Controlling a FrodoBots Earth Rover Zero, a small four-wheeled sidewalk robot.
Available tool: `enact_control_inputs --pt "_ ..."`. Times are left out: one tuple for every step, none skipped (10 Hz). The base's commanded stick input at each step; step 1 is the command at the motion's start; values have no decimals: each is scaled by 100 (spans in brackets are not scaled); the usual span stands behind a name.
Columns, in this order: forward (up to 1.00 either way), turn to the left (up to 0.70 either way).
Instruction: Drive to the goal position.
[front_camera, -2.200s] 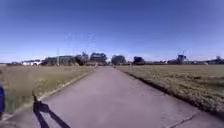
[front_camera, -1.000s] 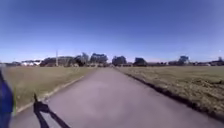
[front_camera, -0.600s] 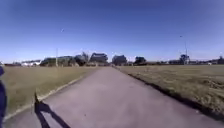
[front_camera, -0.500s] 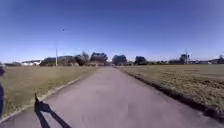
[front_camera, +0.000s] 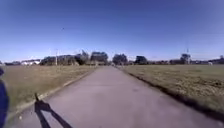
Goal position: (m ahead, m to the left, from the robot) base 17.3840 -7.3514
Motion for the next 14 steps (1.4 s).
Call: enact_control_inputs --pt "66 0" --pt "66 0" --pt "65 0" --pt "66 0" --pt "66 0" --pt "66 0" --pt "66 0" --pt "64 0" --pt "64 0" --pt "68 0" --pt "69 0" --pt "70 0" --pt "70 0" --pt "70 0"
